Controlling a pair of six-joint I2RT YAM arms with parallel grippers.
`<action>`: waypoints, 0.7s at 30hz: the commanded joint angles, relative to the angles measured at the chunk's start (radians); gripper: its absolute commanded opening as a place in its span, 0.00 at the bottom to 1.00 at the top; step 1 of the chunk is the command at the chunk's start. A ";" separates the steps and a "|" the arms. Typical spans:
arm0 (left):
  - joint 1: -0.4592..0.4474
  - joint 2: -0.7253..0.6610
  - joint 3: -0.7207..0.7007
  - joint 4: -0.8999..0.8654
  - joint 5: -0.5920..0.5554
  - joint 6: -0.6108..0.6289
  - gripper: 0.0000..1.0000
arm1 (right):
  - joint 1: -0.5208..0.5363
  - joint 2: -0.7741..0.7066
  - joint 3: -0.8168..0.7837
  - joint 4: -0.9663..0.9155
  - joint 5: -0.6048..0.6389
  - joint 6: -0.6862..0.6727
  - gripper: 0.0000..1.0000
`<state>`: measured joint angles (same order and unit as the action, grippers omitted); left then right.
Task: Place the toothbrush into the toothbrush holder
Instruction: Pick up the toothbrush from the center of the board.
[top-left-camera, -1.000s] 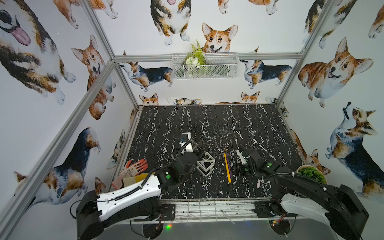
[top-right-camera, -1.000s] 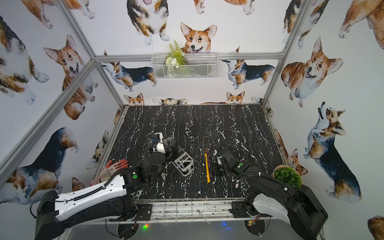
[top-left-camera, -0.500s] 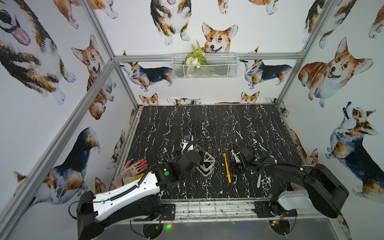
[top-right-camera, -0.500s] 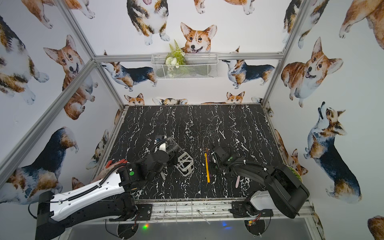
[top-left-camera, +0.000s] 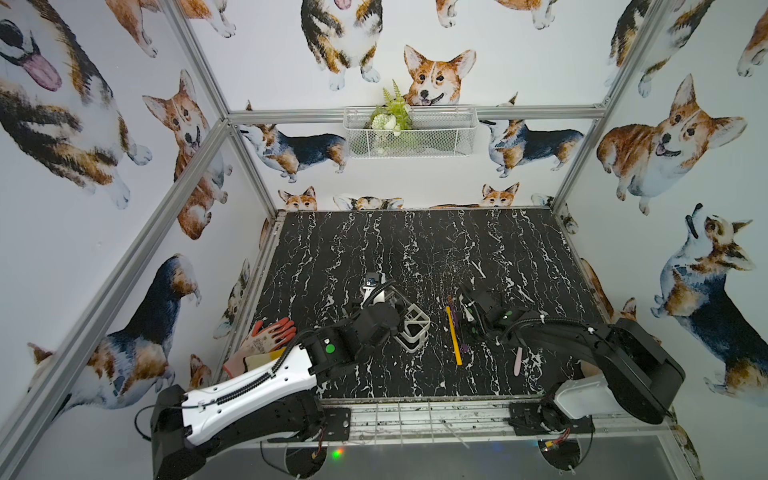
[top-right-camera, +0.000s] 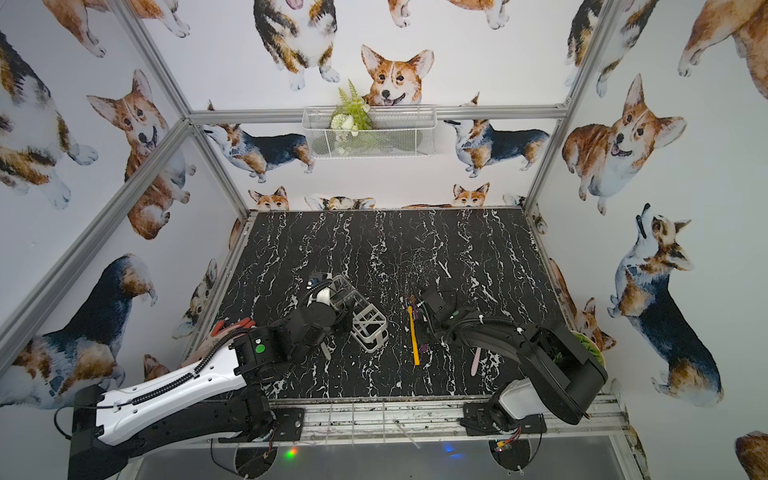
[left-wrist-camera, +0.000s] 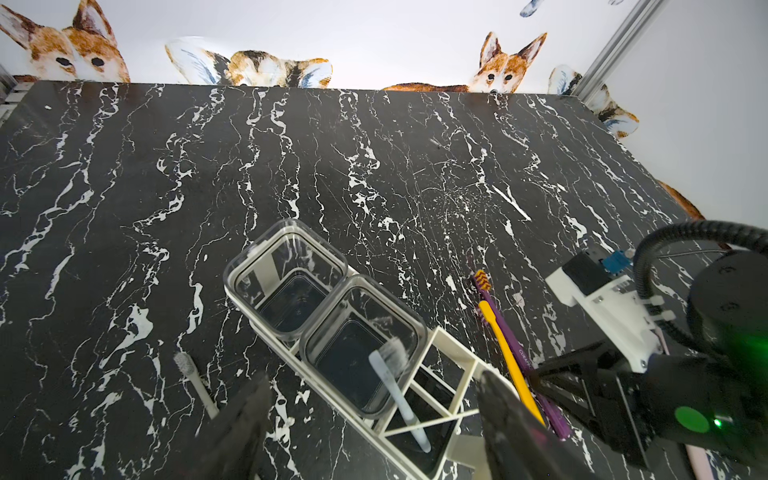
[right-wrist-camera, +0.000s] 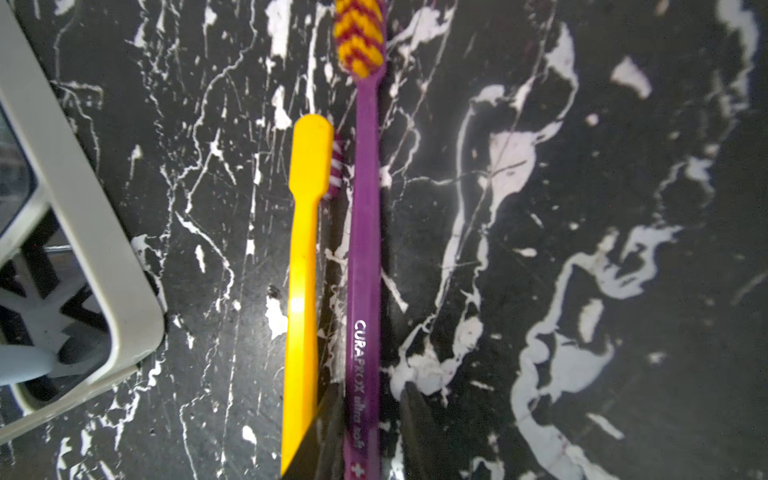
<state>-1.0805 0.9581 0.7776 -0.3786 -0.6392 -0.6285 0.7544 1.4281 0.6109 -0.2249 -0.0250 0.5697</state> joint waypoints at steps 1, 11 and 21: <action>-0.001 -0.001 -0.002 0.005 -0.010 -0.019 0.79 | 0.009 0.032 -0.002 -0.098 0.000 0.002 0.14; -0.001 -0.039 0.001 -0.022 0.019 -0.046 0.79 | 0.018 -0.069 -0.035 -0.154 0.042 0.026 0.00; 0.001 -0.031 0.128 0.012 0.197 -0.093 0.81 | 0.018 -0.439 -0.060 -0.230 0.048 0.035 0.00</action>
<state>-1.0801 0.9062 0.8520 -0.3878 -0.5034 -0.6861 0.7719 1.0557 0.5529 -0.3985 0.0219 0.5861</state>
